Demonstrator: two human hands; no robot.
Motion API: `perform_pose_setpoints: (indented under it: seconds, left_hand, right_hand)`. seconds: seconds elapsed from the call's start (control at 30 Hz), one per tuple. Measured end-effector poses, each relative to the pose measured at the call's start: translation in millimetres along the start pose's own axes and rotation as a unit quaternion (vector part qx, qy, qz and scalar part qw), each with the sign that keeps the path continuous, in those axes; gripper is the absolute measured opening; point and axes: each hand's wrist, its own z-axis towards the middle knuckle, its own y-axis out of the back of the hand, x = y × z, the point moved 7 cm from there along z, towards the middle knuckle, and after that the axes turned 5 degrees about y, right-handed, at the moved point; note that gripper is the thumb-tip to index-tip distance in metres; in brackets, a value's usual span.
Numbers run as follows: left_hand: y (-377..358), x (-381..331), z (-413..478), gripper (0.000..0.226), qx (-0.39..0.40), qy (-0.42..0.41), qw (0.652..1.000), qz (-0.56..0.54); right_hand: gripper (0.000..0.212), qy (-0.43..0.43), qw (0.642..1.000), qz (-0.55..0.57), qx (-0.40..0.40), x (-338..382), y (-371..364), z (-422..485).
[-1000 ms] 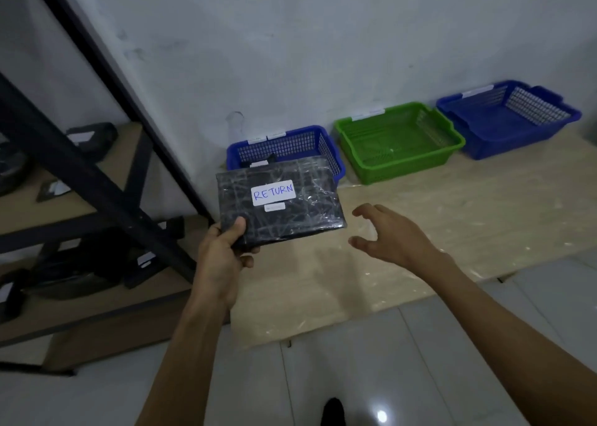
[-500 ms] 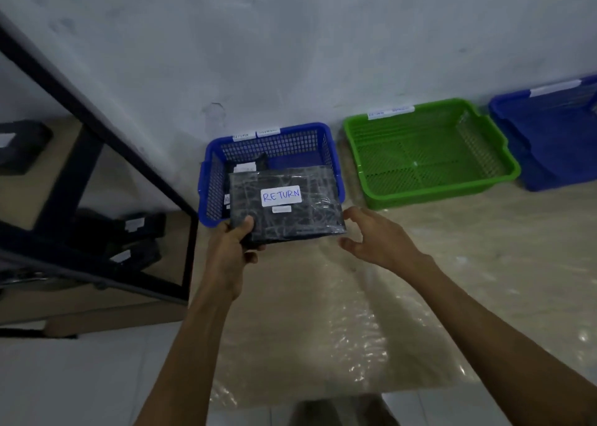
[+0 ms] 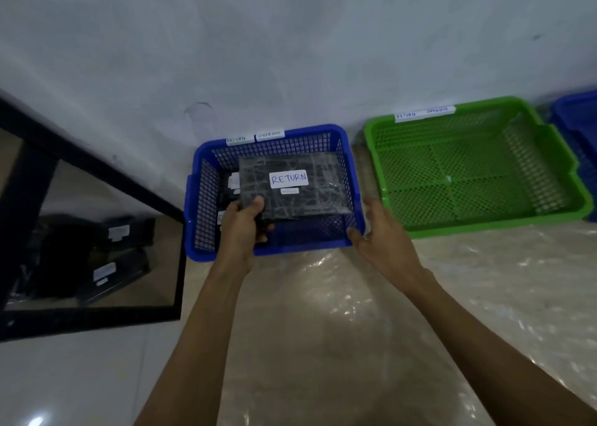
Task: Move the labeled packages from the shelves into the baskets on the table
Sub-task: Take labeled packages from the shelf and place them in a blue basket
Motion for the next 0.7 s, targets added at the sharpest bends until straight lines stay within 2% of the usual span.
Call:
perform_pose_setpoints:
  seconds: [0.2,0.37,0.5,0.57,0.7]
  left_hand:
    - [-24,4,60,0.014,-0.01,0.027,0.999,0.034]
    - [-41,20,92,0.025,-0.017,0.027,0.996,0.079]
    - [-42,19,102,0.036,-0.065,-0.048,0.985,0.149]
    - [-43,14,97,0.04,-0.101,-0.111,0.957,0.248]
    - [-47,16,94,0.062,-0.177,-0.185,0.841,0.477]
  right_hand:
    - [0.057,-0.037,0.998,-0.007,-0.043,-8,-17,22]
    - [0.057,-0.029,0.997,-0.002,-0.07,-14,-24,26]
    - [0.055,-0.025,0.998,-0.013,-0.061,-20,-28,29]
    - [0.055,-0.018,0.998,-0.019,-0.063,-21,-29,28]
    - [0.055,-0.025,0.997,-0.005,-0.067,-22,-31,28]
